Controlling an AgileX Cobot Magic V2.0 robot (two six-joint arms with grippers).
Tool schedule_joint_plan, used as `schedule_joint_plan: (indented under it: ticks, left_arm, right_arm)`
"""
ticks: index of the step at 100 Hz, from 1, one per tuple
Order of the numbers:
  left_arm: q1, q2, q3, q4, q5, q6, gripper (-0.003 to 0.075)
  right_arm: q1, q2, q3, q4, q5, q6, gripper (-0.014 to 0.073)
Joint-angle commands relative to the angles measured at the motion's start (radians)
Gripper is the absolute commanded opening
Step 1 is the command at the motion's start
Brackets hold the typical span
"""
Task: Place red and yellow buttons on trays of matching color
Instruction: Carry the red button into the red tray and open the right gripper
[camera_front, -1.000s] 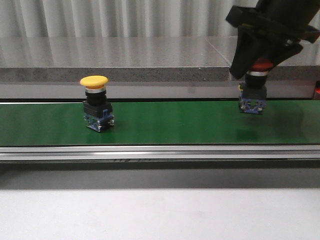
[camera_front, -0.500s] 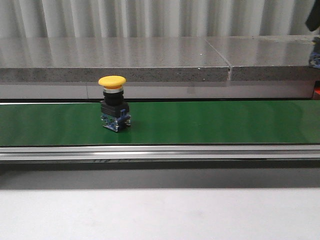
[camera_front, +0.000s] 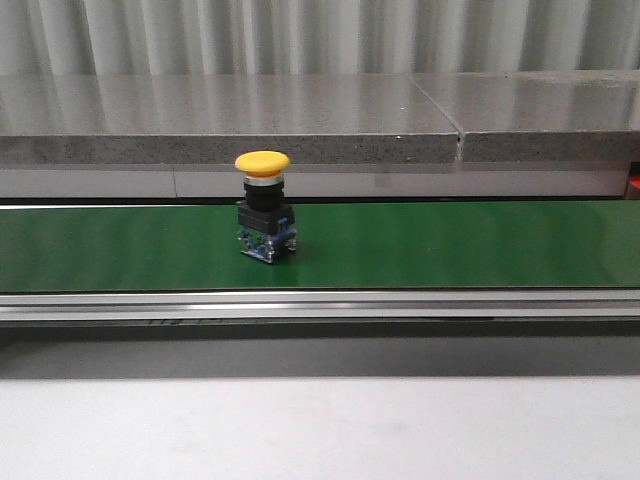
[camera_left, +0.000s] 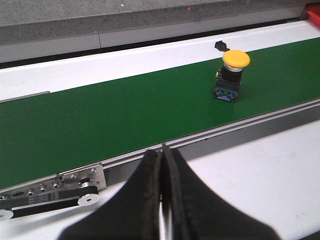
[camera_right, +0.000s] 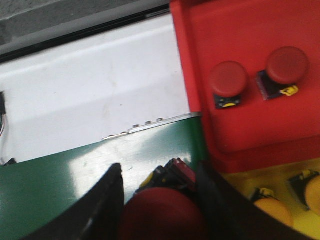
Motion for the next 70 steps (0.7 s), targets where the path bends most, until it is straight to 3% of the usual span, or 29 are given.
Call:
schedule_joint_plan:
  ticks: [1,22,70]
  left_arm:
    - [-0.009,0.006,-0.025,-0.021,-0.065,-0.003,-0.002]
    - [-0.009,0.006,-0.025,-0.021,-0.065,-0.003,-0.002]
    - [-0.009,0.006,-0.025,-0.021,-0.065,-0.003,-0.002]
  right_arm:
    - [-0.053,-0.037,-0.032,0.018,-0.066,0.031,0.0253]
    - [-0.122,0.005,-0.032,0.018,-0.102,0.083,0.0253]
    - [-0.123,0.175,-0.032,0.079,-0.203,0.084,0.0253]
